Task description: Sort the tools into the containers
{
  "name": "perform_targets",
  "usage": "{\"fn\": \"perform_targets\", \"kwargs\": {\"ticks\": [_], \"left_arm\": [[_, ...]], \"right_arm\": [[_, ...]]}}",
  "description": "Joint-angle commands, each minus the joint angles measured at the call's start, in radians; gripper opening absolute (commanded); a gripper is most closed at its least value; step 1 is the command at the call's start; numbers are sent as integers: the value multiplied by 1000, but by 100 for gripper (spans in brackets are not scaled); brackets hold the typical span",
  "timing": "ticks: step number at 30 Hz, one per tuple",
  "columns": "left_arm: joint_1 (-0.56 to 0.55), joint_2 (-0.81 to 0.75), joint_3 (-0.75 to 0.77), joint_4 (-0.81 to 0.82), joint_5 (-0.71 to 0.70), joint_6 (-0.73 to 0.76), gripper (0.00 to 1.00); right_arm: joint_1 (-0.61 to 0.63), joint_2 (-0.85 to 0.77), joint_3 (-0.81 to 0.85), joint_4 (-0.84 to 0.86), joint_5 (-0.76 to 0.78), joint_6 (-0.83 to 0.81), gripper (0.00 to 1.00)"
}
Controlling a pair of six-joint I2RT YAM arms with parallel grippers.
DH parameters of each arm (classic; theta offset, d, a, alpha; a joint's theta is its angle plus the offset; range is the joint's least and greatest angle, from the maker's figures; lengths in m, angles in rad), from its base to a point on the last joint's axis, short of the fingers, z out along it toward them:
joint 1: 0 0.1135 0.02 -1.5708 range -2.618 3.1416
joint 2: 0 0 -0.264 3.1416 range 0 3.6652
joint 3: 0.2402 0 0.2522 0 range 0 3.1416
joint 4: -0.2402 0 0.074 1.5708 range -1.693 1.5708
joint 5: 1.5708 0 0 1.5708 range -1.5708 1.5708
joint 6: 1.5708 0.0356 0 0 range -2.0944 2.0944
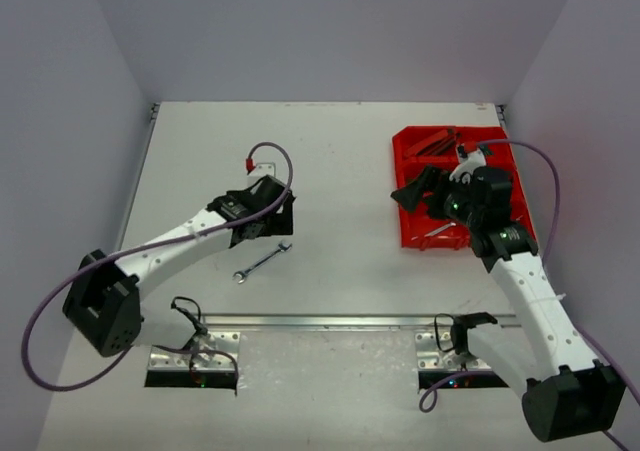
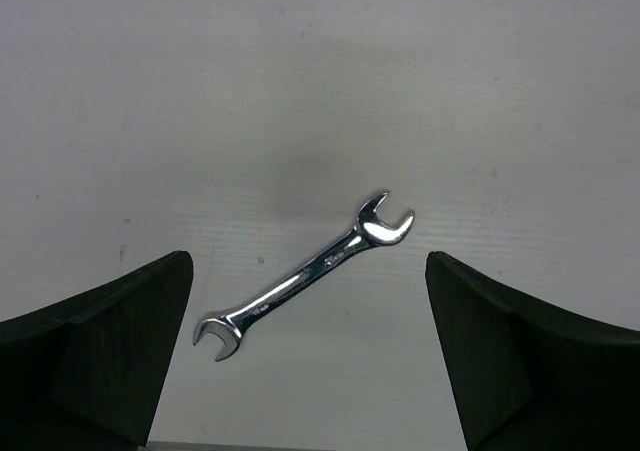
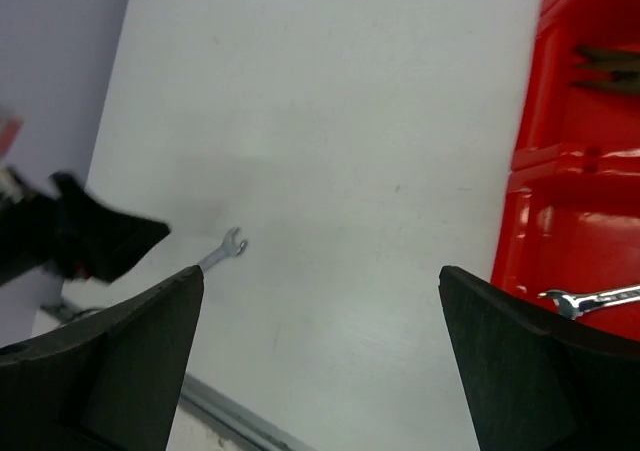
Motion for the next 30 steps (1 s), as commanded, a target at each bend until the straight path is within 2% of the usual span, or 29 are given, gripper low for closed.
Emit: {"fn": "perform_targets", "kwargs": {"ticks": [1,4,7,11,17,20,23,27,30], "left_arm": [[105,118,42,3,205,132,100],[133,228,65,-34,257,219,100],[133,273,53,-46,301,258,95],[133,287,17,19,370,272,91],[131,355,-13,56,438,259,71],[125,340,-39,62,472,268,72],[122,331,-46,42,444,267,74],[121,383,-24,5,431,270,72],[106,425,-9,-19,416,269,54]], "right_arm": [[1,-107,-144,46,-350,-76,99],[1,-142,-174,26,-458,-79,99],[1,-157,-162,-38,-479,-127,99],[1,-192,-174,-44,-487,-149,99],[-1,-222,-189,-16,-514,-146,99],[1,-209,-180,-30,-506,-159,99],[1,-203,-180,-25,-520,-150,99],[2,-215,-173,-35,-514,-152,99],[1,-229,-163,-48,-502,-158,99]]}}
